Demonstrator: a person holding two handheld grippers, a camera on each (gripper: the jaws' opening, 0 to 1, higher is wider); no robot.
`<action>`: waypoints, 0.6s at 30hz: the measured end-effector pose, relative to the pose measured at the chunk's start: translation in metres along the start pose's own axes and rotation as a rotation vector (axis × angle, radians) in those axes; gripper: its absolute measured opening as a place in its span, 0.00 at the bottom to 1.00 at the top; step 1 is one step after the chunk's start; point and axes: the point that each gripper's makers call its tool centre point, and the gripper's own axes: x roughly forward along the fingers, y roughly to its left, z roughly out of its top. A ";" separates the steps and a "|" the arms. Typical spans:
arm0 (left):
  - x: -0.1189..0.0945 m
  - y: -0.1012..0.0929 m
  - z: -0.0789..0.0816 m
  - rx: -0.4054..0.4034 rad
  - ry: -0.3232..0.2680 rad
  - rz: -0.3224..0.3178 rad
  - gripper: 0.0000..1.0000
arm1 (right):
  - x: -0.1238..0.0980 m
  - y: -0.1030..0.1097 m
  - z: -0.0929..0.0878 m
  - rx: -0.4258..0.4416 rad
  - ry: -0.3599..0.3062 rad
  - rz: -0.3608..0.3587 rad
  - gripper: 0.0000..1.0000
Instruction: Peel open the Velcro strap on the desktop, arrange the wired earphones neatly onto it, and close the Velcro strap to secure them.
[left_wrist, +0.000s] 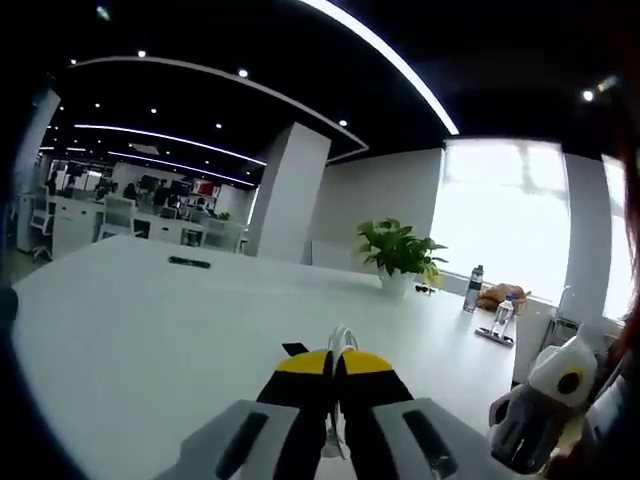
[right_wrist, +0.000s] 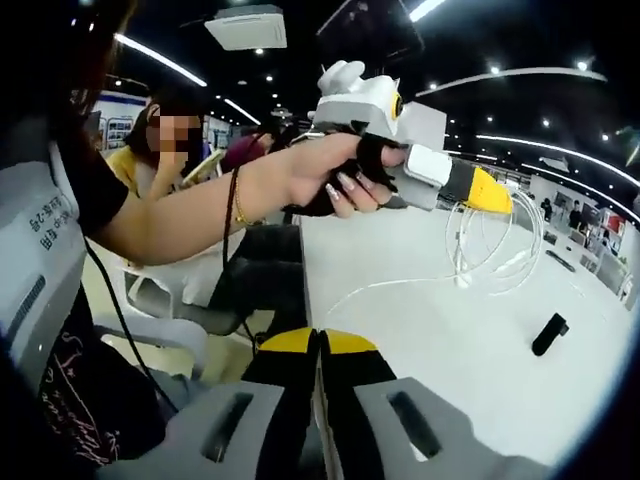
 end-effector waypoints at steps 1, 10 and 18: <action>0.000 0.000 0.001 0.001 -0.003 0.001 0.06 | -0.003 -0.001 0.004 0.038 -0.018 0.006 0.05; -0.001 -0.001 -0.001 0.008 -0.003 -0.006 0.06 | -0.045 -0.049 0.045 0.285 -0.195 -0.046 0.05; 0.007 -0.005 -0.016 -0.003 0.056 -0.006 0.06 | -0.076 -0.104 0.061 0.281 -0.265 -0.220 0.05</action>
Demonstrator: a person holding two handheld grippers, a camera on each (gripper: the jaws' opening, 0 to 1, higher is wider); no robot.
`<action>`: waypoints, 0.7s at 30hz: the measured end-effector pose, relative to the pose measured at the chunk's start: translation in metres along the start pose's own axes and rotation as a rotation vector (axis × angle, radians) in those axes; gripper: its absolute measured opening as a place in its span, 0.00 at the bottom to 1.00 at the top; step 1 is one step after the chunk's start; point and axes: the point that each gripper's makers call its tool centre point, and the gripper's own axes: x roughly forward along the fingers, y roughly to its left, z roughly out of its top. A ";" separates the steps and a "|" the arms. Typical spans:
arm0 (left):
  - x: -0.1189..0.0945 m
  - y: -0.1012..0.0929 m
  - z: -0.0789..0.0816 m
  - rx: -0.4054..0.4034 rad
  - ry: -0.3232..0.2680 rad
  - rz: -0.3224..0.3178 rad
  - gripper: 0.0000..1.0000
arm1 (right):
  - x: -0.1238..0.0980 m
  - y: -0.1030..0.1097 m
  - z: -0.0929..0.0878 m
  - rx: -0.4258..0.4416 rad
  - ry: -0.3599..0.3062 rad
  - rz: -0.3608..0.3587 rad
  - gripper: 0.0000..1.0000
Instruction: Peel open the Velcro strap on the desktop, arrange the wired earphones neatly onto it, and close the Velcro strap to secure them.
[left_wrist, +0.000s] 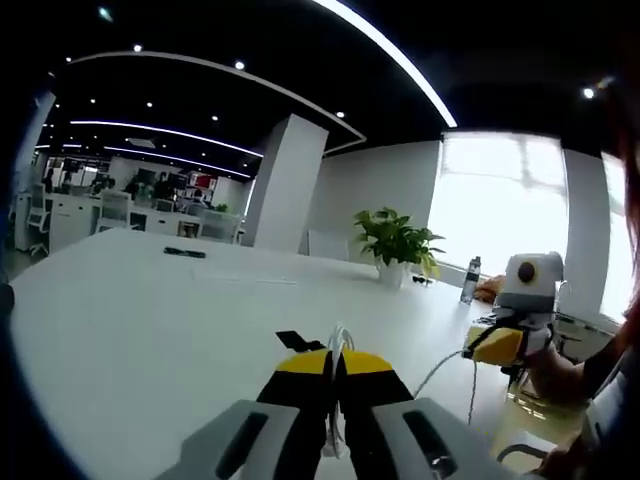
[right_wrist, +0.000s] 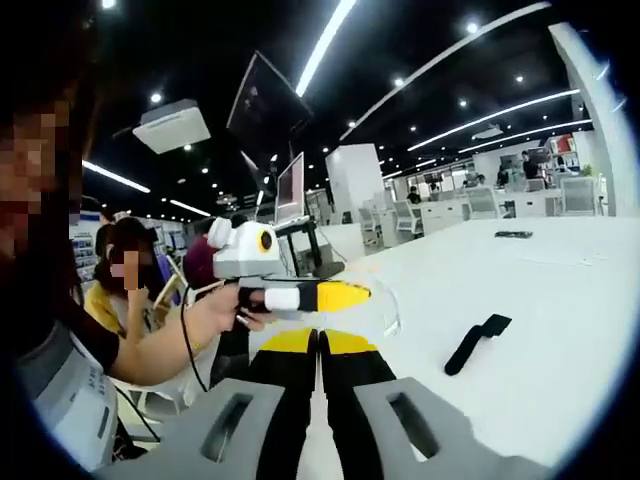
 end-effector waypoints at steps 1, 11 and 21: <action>0.001 0.001 -0.004 -0.001 0.018 0.010 0.06 | -0.001 -0.003 0.002 0.000 -0.005 -0.006 0.05; 0.009 0.005 -0.022 -0.053 0.080 0.013 0.06 | -0.003 -0.015 0.017 -0.022 0.007 -0.016 0.05; 0.016 0.008 -0.033 -0.148 0.086 -0.030 0.06 | 0.024 -0.021 -0.012 -0.059 0.136 -0.006 0.05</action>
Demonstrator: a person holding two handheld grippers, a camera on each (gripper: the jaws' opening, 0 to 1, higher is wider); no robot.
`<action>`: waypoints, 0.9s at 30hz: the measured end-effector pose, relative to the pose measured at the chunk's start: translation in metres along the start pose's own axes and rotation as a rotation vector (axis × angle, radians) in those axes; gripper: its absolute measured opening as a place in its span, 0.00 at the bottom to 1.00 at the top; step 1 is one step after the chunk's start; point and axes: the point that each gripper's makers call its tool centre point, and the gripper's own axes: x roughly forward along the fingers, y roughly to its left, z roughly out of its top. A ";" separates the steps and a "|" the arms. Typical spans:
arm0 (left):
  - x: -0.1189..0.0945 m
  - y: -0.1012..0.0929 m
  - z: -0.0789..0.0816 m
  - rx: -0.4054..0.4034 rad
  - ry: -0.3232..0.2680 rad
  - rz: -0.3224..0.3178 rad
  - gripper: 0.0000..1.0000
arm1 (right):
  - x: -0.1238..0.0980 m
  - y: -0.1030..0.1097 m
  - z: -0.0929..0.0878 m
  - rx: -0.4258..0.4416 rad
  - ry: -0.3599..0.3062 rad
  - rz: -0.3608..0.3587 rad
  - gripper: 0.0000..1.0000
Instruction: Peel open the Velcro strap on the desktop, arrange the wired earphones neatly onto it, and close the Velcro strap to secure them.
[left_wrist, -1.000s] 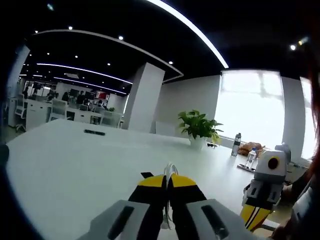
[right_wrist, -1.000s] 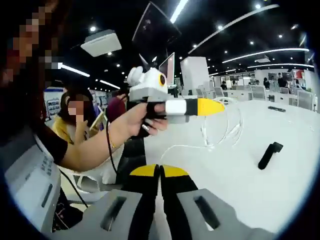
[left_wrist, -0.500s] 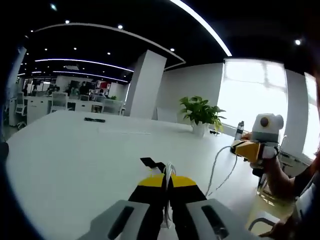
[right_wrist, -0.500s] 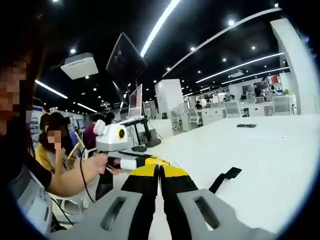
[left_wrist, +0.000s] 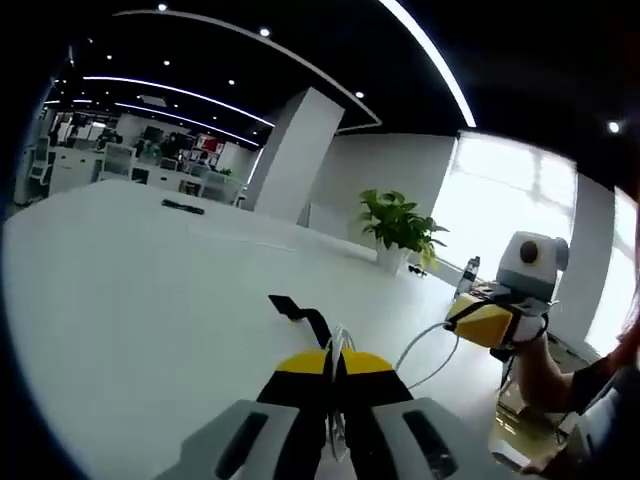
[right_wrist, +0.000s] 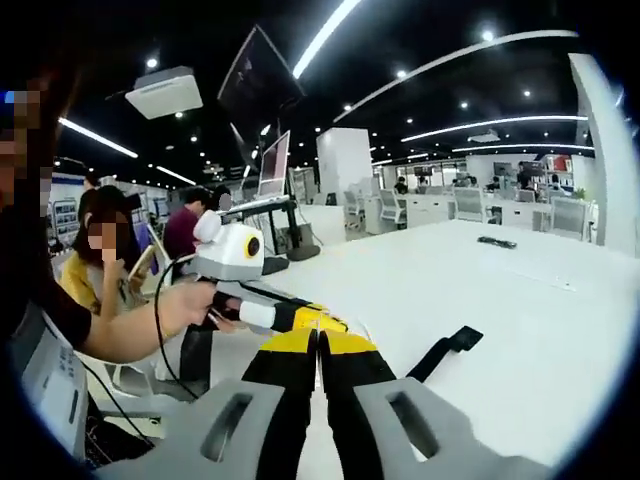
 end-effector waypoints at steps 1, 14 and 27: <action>0.000 0.001 0.000 -0.006 -0.001 -0.001 0.06 | 0.003 0.000 -0.001 0.012 0.005 0.008 0.05; 0.001 0.018 -0.016 -0.130 0.016 -0.047 0.07 | 0.038 -0.025 -0.026 -0.020 0.100 -0.047 0.05; 0.001 0.019 -0.014 -0.135 0.024 -0.065 0.08 | 0.049 -0.030 -0.044 -0.133 0.171 -0.094 0.05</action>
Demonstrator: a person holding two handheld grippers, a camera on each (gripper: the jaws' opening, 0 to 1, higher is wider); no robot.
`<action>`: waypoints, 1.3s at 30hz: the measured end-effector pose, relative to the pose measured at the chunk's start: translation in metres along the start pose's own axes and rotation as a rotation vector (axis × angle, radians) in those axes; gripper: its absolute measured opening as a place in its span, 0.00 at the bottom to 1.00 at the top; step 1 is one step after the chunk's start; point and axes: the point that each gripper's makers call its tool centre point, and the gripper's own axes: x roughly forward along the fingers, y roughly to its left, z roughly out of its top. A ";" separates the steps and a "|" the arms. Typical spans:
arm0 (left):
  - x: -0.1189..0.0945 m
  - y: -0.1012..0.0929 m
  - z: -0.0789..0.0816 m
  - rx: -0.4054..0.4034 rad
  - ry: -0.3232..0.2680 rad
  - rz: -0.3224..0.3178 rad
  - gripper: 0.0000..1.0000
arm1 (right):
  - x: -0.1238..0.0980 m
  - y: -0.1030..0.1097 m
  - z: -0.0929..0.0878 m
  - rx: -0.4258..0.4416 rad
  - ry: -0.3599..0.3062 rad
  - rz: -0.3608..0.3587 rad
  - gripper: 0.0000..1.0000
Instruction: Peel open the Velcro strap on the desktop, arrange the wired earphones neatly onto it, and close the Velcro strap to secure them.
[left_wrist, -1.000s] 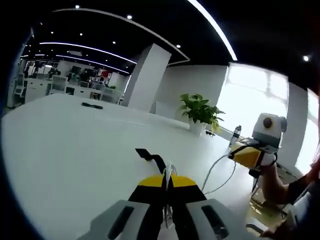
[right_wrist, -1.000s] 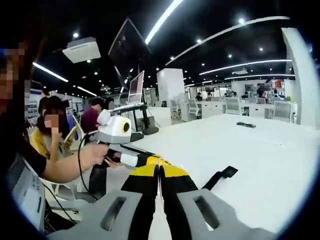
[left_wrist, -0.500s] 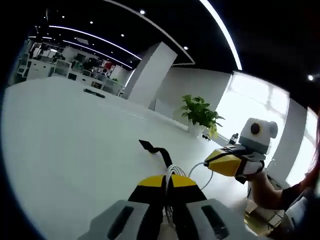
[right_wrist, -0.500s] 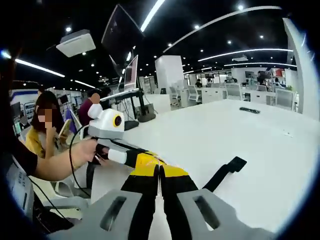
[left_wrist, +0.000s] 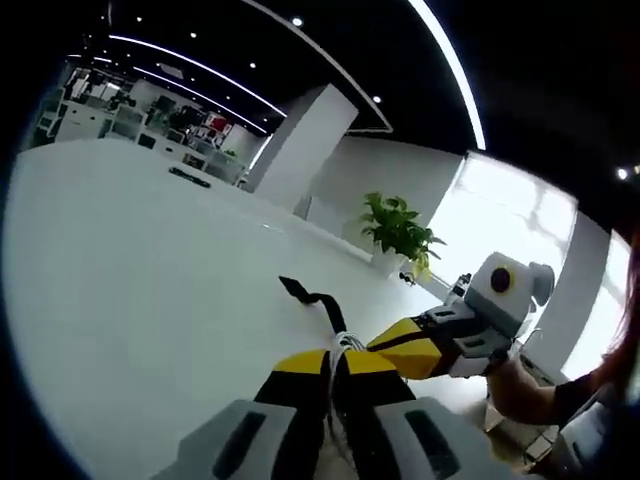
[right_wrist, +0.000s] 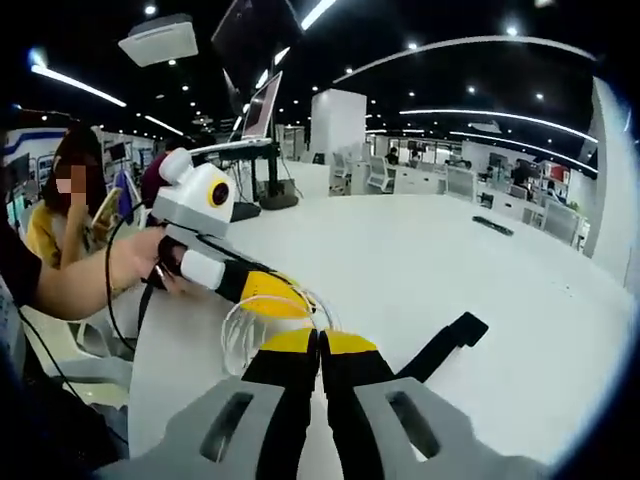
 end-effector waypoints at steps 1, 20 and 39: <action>0.000 -0.001 -0.001 0.003 0.005 -0.002 0.08 | 0.000 0.000 0.000 -0.004 0.000 -0.003 0.05; 0.001 -0.007 -0.003 -0.018 0.013 -0.020 0.07 | 0.002 0.006 0.007 -0.231 -0.018 -0.057 0.14; -0.002 -0.022 -0.008 0.048 0.019 -0.087 0.07 | 0.009 0.009 -0.004 -0.319 0.041 -0.042 0.13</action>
